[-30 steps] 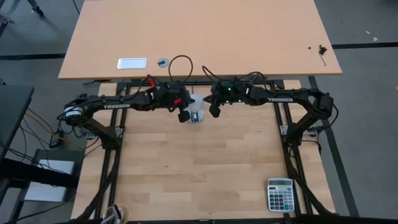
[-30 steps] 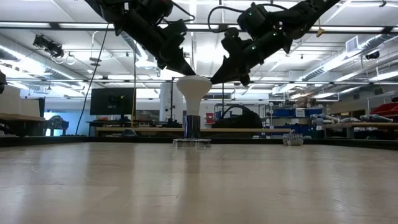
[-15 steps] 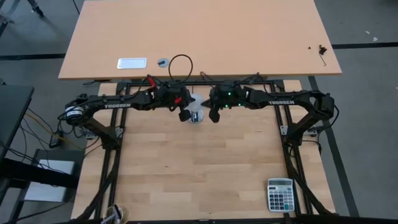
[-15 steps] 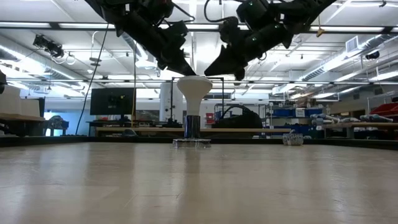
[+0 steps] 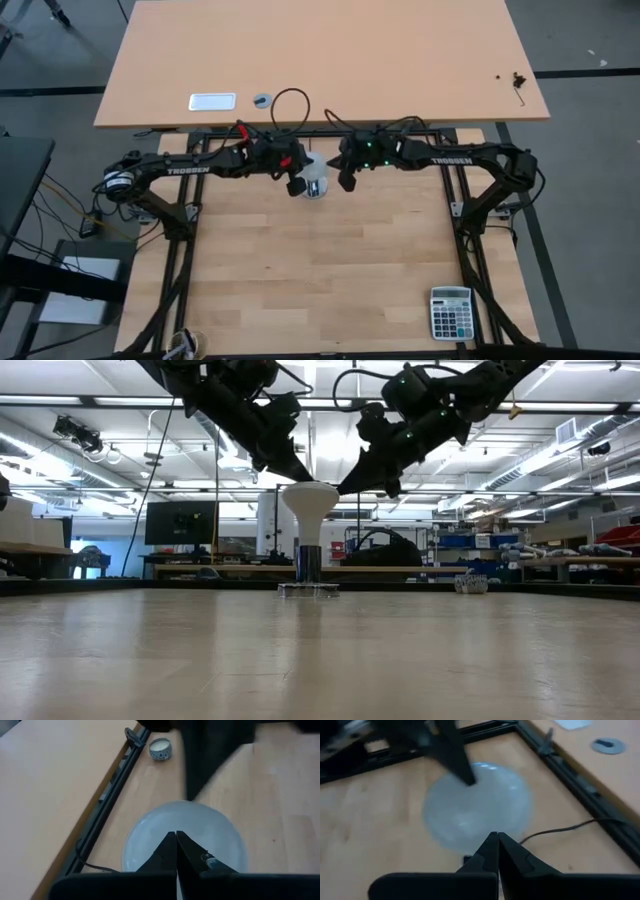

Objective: Screw lightbulb
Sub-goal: Insert the light into the lamp socket

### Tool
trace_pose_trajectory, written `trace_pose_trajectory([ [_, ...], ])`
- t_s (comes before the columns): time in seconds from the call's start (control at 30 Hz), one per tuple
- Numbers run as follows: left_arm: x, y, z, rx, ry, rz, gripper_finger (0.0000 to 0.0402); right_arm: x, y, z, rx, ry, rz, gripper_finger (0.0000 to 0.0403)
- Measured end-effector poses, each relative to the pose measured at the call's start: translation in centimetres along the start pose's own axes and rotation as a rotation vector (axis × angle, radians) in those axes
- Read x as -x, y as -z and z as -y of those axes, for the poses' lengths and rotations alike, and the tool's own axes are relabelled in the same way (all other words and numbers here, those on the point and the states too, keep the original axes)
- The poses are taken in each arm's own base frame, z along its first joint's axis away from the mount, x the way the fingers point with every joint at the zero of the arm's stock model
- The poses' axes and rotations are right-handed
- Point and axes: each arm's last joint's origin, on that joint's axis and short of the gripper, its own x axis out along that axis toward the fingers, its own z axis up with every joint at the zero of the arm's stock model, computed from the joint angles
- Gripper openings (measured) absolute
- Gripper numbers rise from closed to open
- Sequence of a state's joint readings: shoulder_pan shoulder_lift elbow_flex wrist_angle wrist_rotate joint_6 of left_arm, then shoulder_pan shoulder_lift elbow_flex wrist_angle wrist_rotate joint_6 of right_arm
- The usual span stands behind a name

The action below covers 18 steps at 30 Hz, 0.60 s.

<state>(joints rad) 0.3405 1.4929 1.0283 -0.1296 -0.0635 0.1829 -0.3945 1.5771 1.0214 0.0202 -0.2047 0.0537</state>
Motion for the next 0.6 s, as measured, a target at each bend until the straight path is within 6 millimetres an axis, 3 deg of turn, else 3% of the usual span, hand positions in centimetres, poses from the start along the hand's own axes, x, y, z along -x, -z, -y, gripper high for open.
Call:
trace_pose_trajectory([
  [0.27, 0.0, -0.1, 0.0, 0.0, 0.0, 0.013, 0.0, -0.2, 0.2, -1.9, 0.015, -0.173, -0.019, 0.0009],
  [0.47, 0.0, -0.1, 0.0, 0.001, -0.001, 0.007, 0.0, 0.3, -0.4, -0.6, 0.017, 0.058, 0.026, 0.0009],
  [0.6, 0.0, -0.1, 0.0, -0.003, -0.001, 0.008, 0.0, 0.4, -0.4, 0.7, 0.002, 0.115, 0.034, 0.0009],
])
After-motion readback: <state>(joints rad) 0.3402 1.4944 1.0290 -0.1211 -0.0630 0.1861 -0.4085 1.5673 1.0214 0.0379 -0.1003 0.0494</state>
